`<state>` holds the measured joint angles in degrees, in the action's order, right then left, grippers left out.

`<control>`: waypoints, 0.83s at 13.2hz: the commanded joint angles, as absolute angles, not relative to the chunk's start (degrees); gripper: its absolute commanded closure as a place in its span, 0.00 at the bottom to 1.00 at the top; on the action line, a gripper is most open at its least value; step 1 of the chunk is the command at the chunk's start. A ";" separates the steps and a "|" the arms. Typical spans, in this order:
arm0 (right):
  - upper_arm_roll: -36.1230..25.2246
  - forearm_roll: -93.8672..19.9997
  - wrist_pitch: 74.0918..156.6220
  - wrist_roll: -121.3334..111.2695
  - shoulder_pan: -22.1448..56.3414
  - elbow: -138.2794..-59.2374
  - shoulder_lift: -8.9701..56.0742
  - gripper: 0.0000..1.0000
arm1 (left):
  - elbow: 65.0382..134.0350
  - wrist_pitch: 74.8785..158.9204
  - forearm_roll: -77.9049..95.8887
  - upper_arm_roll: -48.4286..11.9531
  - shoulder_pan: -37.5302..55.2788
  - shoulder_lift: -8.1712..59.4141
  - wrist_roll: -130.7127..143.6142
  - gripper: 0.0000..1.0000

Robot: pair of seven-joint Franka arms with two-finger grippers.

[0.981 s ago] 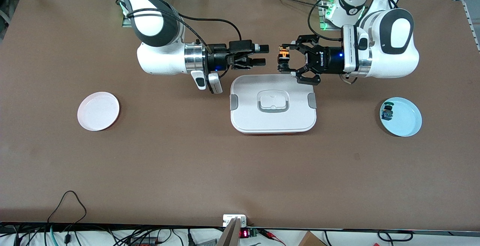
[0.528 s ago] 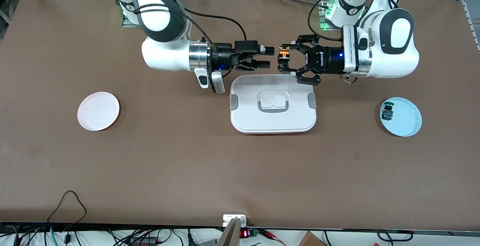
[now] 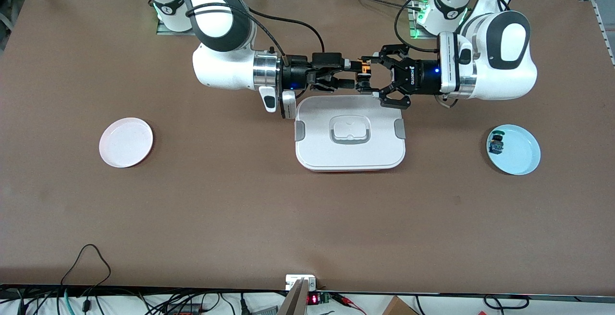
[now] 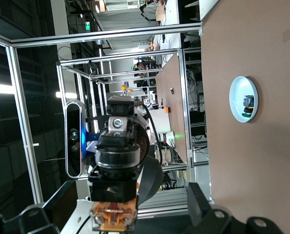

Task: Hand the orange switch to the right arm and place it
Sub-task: 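Close the right gripper on the orange switch beside the left gripper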

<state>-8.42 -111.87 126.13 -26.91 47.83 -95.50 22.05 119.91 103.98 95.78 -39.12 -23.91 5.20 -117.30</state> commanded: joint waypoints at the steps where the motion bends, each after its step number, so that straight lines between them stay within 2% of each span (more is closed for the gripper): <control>1: -8.79 -115.65 127.71 -27.77 49.66 -93.95 22.68 0.00 | 120.94 103.80 97.47 -39.64 -24.61 3.25 -116.54 1.00; 9: -8.79 -116.28 129.02 -27.69 50.71 -93.96 22.59 0.04 | 120.94 103.80 97.47 -39.64 -24.61 3.25 -116.54 1.00; 11: -8.79 -116.02 129.02 -27.77 50.80 -93.96 22.24 0.21 | 120.94 103.80 97.47 -39.64 -24.61 3.34 -116.54 1.00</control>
<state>-8.40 -114.62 127.96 -26.92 49.98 -95.11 22.05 119.91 103.98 95.78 -39.12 -23.91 5.20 -117.16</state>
